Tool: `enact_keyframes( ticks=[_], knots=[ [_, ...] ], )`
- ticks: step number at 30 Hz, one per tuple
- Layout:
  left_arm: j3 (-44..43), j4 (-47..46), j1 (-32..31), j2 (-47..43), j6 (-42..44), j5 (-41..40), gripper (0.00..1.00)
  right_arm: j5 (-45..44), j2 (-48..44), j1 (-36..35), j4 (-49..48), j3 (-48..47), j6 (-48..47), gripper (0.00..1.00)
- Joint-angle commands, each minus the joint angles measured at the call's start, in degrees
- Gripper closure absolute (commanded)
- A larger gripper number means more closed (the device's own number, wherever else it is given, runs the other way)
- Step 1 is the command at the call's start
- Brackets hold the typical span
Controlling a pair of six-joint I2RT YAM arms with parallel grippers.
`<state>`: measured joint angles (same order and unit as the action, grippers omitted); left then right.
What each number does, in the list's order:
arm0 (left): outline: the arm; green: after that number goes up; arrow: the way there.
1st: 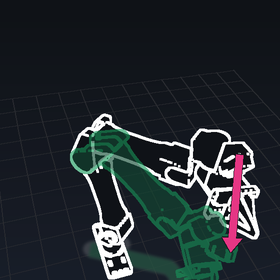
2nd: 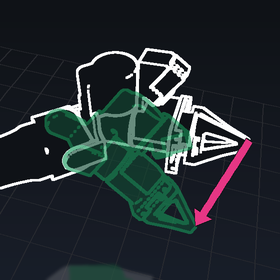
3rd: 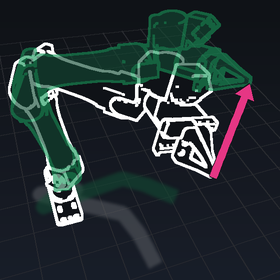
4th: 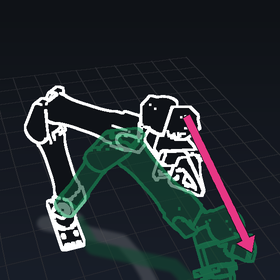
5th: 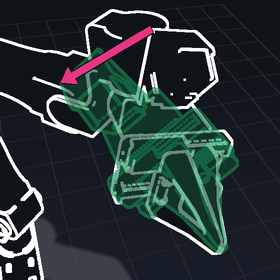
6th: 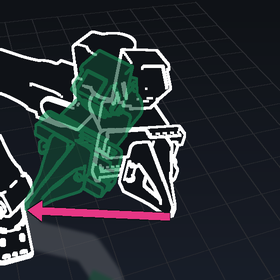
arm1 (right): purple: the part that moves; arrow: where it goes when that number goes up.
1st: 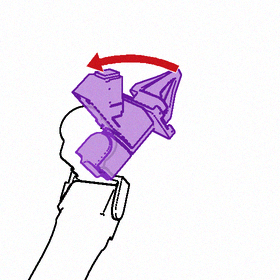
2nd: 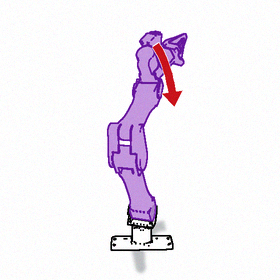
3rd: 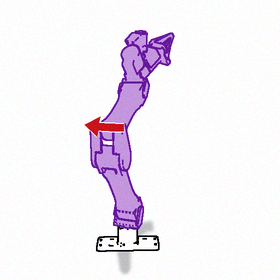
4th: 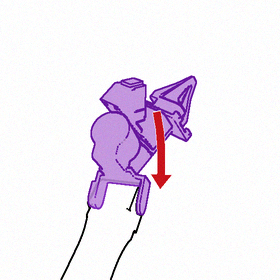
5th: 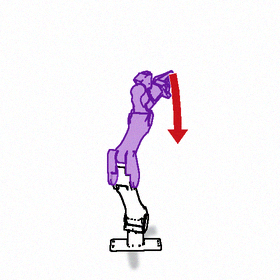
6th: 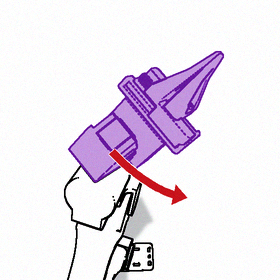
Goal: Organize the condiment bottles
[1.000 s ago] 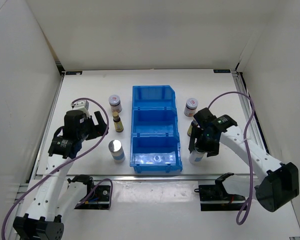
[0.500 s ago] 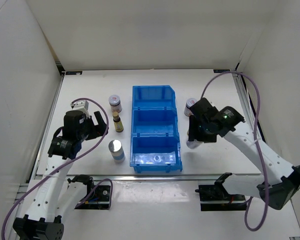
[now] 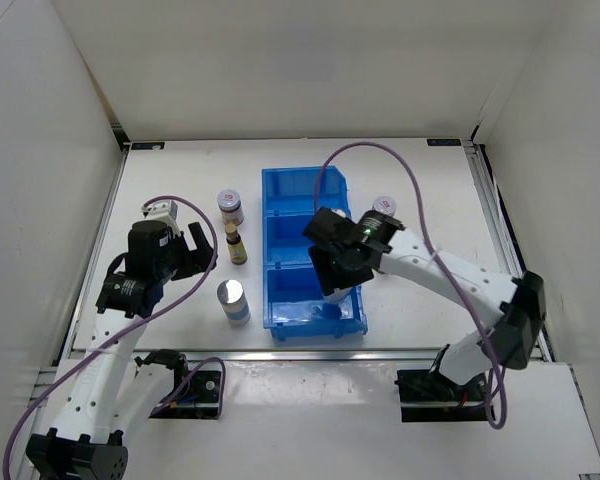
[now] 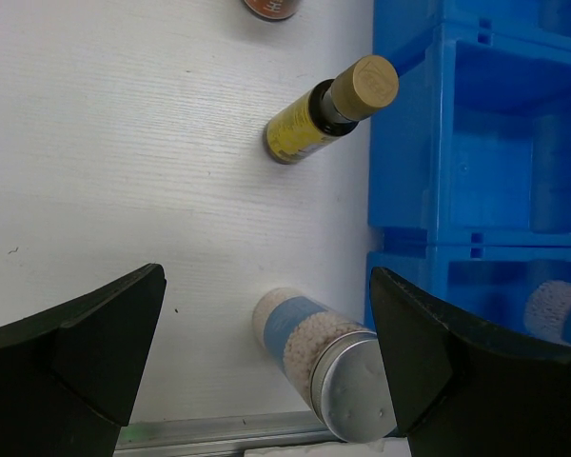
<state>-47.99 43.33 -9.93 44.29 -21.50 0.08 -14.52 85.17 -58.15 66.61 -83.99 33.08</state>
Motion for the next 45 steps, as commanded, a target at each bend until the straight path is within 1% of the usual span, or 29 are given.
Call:
enact_keyframes(
  ticks=[1, 6, 9, 10, 11, 13, 14, 15, 16, 17, 18, 20, 21, 23, 27, 30, 32, 35, 36, 38, 39, 40, 41, 43, 45],
  knots=[
    [-1.58, -0.18, -0.26, -0.26, -0.12, -0.25, 0.01, -0.42, 2.01, 0.23, -4.82, 0.93, -2.14, 0.94],
    [-1.58, -0.18, -0.26, -0.26, -0.12, 1.07, 0.01, 0.63, 6.84, 0.23, -6.93, 3.74, -2.67, 0.94],
    [-1.58, -0.18, -0.26, -0.78, -0.12, 0.36, 0.01, 1.34, 7.56, 0.23, -8.16, 4.27, -2.67, 0.94],
    [-1.58, -0.18, -0.26, -0.79, -0.12, 0.97, 0.01, 2.04, 7.56, 0.23, -8.68, 4.96, -2.67, 0.92],
    [-1.58, -0.18, -0.26, -1.31, -0.12, 2.11, 0.01, 2.04, 7.56, 0.23, -9.47, 5.75, -2.67, 0.81],
    [-1.58, -0.18, -0.26, -2.10, -0.12, 3.43, 0.01, 2.04, 7.56, 0.23, -9.48, 5.76, -2.06, 0.72],
    [-1.58, -0.18, -0.26, -3.06, -0.12, 4.05, 0.01, 2.04, 7.56, 0.23, -9.48, 6.28, -2.06, 0.56],
    [-1.58, -0.18, -0.26, -3.77, -0.12, 4.05, 0.01, 2.04, 7.56, 0.23, -9.48, 6.29, -2.06, 0.45],
    [-1.58, -0.18, -0.26, -5.34, -0.12, 4.58, 0.01, 2.04, 7.56, 0.23, -9.48, 6.29, -1.36, 0.38],
    [-1.58, 0.95, -0.26, -6.14, -0.12, 5.10, 0.01, 2.04, 7.56, 0.23, -9.48, 6.29, -1.35, 0.34],
    [-2.98, 1.66, -0.26, -6.76, -0.65, 6.59, 0.01, 1.43, 6.95, 0.23, -9.48, 5.77, -1.35, 0.23],
    [-5.18, 4.46, -0.78, -6.76, -1.70, 6.60, 0.01, -0.06, 6.25, 0.23, -7.82, 4.54, -0.82, 0.09],
    [-7.28, 8.14, -0.79, -5.72, -2.49, 7.13, 0.01, -0.07, 5.54, 0.23, -7.29, 3.23, -0.82, 0.00],
    [-8.09, 10.89, -0.79, -4.48, -3.37, 8.97, 0.01, -0.86, 4.93, 0.23, -6.41, 1.82, -0.82, 0.00],
    [-6.34, 12.13, -0.79, -5.01, -6.09, 11.08, 0.01, -2.78, 2.65, 0.23, -4.91, -0.65, -0.82, 0.00],
    [-5.63, 12.65, -0.79, -0.71, -6.10, 14.32, 0.01, -3.41, 1.15, 0.23, -3.86, -1.27, -1.35, 0.00],
    [-5.63, 13.18, -2.10, 2.88, -6.10, 14.95, 0.01, -4.11, 0.53, 0.23, -3.86, -1.88, -1.35, 0.00],
    [-5.63, 14.06, -6.40, 5.97, -9.08, 11.54, 0.01, -5.25, -0.61, 0.23, -3.33, -2.41, -1.35, 0.00],
    [-5.63, 14.06, -9.55, 7.46, -10.39, 9.09, 0.01, -5.25, -1.22, 0.23, -3.33, -2.41, -1.35, 0.00],
    [-5.10, 14.06, -13.34, 9.05, -13.30, 6.09, 0.01, -5.95, -1.76, 0.23, -3.33, -1.89, -1.35, 0.00],
    [-5.62, 14.06, -15.45, 10.80, -14.09, 2.25, 0.01, -5.95, -2.28, 0.23, -3.33, -1.88, -1.35, 0.00],
    [-6.15, 14.06, -19.38, 11.68, -14.71, 0.56, 0.01, -5.95, -2.28, 0.23, -3.33, -1.36, -1.35, 0.00],
    [-6.15, 14.06, -20.90, 13.26, -15.85, -1.98, 0.01, -6.48, -2.89, 0.23, -2.81, -1.36, -1.35, 0.00],
    [-6.68, 14.06, -23.45, 14.41, -16.38, -3.67, 0.01, -7.00, -3.42, 0.23, -2.28, -0.74, -1.35, 0.00],
    [-6.68, 14.06, -23.46, 15.56, -17.00, -5.52, 0.01, -7.01, -3.95, 0.23, -2.27, -0.22, -1.35, 0.00]
  ],
)
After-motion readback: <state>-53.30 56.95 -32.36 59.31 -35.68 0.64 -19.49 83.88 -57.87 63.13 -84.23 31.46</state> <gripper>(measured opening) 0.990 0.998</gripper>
